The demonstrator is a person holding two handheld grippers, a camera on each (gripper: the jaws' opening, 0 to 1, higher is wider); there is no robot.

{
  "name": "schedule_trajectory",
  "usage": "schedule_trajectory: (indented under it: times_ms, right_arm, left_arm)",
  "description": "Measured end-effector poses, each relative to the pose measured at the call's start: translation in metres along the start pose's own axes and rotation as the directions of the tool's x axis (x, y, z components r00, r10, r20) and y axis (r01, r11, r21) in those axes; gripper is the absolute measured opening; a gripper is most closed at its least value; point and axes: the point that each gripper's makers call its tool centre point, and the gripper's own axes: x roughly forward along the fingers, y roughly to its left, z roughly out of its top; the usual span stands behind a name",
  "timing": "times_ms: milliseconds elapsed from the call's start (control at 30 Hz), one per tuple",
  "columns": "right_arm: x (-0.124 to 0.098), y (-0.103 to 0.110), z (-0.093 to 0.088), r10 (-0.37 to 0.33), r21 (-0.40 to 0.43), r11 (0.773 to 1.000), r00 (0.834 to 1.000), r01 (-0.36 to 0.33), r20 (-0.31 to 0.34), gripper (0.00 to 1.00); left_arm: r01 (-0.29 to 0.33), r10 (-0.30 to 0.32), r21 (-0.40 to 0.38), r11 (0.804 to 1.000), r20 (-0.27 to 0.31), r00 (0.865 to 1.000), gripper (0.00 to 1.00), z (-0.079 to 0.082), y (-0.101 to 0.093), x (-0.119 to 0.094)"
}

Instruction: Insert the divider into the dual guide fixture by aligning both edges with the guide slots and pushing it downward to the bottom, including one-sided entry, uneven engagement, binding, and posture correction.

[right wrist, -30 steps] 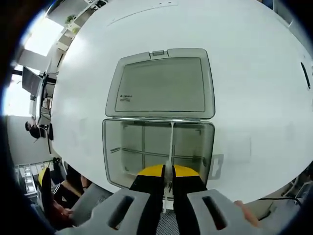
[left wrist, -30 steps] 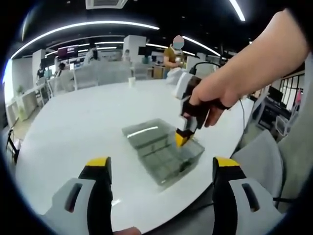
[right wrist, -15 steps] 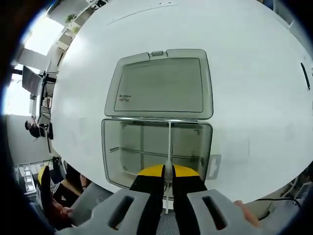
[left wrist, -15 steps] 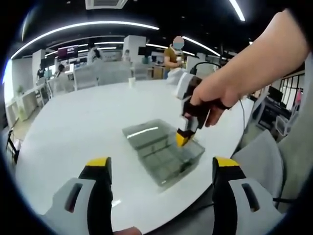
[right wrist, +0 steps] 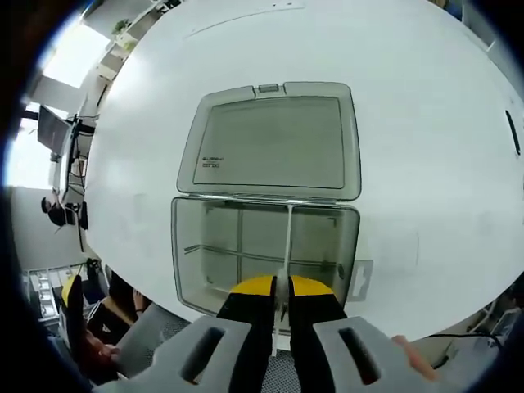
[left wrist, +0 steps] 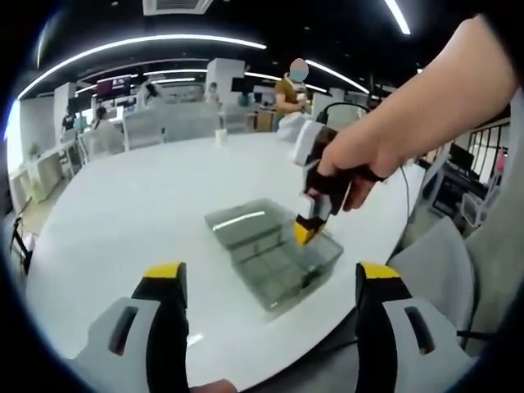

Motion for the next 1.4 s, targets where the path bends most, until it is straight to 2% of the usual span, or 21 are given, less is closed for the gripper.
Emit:
schedule_trajectory:
  times_ms: [433, 933, 1400]
  right_arm:
    - [0.0021, -0.0015, 0.0050, -0.005, -0.015, 1.000, 1.000, 0.005, -0.011, 0.00]
    - [0.0045, -0.0027, 0.0030, -0.001, 0.000, 1.000, 1.000, 0.001, -0.008, 0.00]
    - [0.0085, -0.0024, 0.0038, -0.019, -0.034, 0.999, 1.000, 0.019, -0.009, 0.00]
  left_arm:
    - [-0.002, 0.002, 0.007, 1.000, -0.003, 1.000, 0.83, 0.0010, 0.0018, -0.0003]
    - [0.001, -0.001, 0.004, 1.000, -0.002, 1.000, 0.82, 0.0022, 0.0020, 0.0014]
    - [-0.001, 0.001, 0.001, 1.000, -0.004, 1.000, 0.83, 0.0004, 0.0026, 0.0009]
